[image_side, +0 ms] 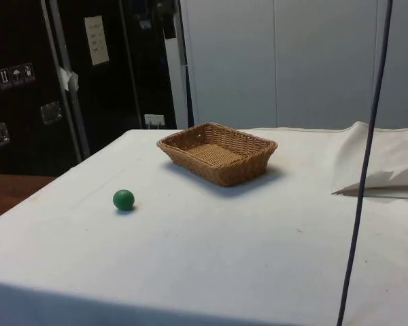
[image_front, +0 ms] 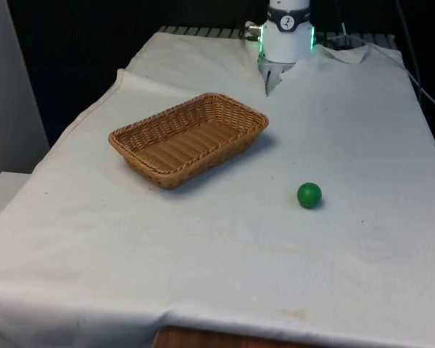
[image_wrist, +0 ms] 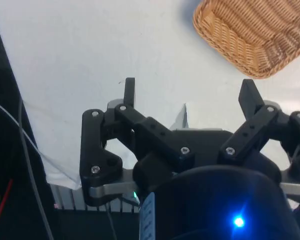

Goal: Pick up the ball and place it into the basket.

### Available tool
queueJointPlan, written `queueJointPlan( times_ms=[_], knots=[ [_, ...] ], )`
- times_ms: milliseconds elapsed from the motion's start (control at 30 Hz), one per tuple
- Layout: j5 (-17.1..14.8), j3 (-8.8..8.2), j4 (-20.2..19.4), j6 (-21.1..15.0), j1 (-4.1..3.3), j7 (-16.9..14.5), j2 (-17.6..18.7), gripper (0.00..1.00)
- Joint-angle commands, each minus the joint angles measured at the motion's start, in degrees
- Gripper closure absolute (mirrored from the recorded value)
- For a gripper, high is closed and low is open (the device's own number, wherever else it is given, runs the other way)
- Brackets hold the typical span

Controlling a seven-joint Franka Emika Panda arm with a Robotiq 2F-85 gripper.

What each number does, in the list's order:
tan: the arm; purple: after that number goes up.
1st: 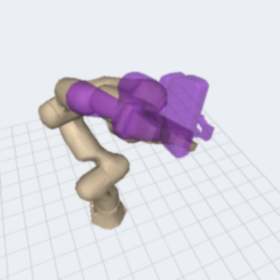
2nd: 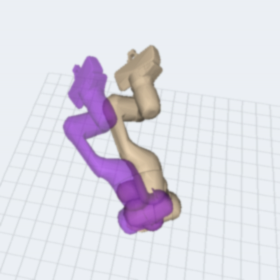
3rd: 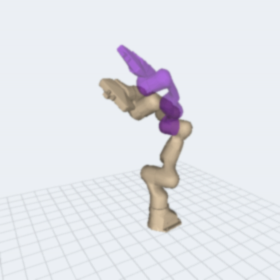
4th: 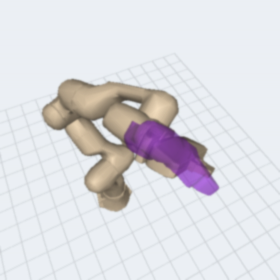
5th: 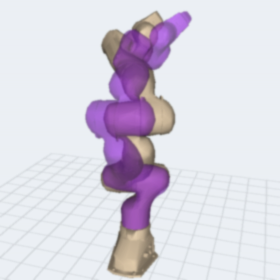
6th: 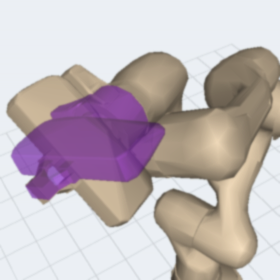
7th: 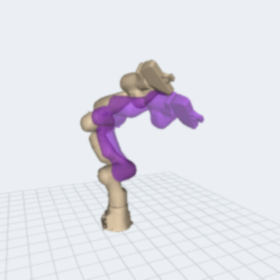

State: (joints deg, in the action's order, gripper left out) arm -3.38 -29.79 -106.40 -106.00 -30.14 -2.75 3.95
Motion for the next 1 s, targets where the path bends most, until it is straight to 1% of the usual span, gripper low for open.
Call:
queueJointPlan(
  times_ms=[0, 33, 67, 167, 267, 300, 333, 400, 433, 467, 500, 533, 567, 600, 667, 700, 800, 833, 867, 900, 967],
  knots=[
    [0.29, 0.23, -0.46, -1.32, -0.17, 0.57, 0.0, 0.0],
    [0.0, 0.23, -0.23, -0.34, 0.0, 0.11, 0.0, 0.0],
    [0.29, 0.46, -0.69, -1.78, -0.17, 0.69, 0.0, 0.0],
    [0.23, 1.15, -1.49, -3.38, -0.23, 1.03, -0.06, 0.0],
    [0.17, 2.29, -2.46, -5.5, -0.29, 1.66, 0.06, 0.0],
    [0.17, 2.64, -2.69, -5.96, -0.29, 1.83, 0.11, 0.0],
    [0.17, 2.64, -2.69, -5.96, -0.29, 1.83, 0.11, 0.0],
    [0.11, 3.32, -3.09, -6.99, -0.23, 2.18, 0.29, 0.0],
    [0.11, 4.01, -3.44, -8.08, -0.23, 2.52, 0.46, 0.0],
    [0.11, 4.01, -3.44, -8.08, -0.23, 2.52, 0.46, 0.0],
    [0.06, 4.76, -3.72, -9.11, -0.23, 2.92, 0.8, 0.0],
    [0.06, 5.1, -3.78, -9.63, -0.29, 3.15, 1.03, 0.0],
    [0.0, 4.87, -3.72, -8.65, 0.0, 2.58, 0.69, 0.0],
    [0.06, 5.44, -3.84, -10.08, -0.23, 3.32, 1.2, 0.0],
    [0.06, 6.13, -3.84, -10.94, -0.23, 3.72, 1.72, 0.0],
    [0.06, 6.76, -3.78, -11.8, -0.23, 4.07, 2.23, 0.0],
    [0.06, 7.68, -3.67, -13.18, -0.23, 4.7, 3.09, 0.0],
    [0.0, 7.62, -3.72, -12.43, 0.0, 4.24, 2.81, 0.0],
    [0.06, 8.02, -3.67, -13.58, -0.23, 4.93, 3.38, 0.0],
    [0.06, 8.65, -3.55, -14.55, -0.23, 5.39, 4.01, 0.0],
    [0.06, 9.28, -3.44, -15.53, -0.23, 5.84, 4.58, 0.0]
  ],
)
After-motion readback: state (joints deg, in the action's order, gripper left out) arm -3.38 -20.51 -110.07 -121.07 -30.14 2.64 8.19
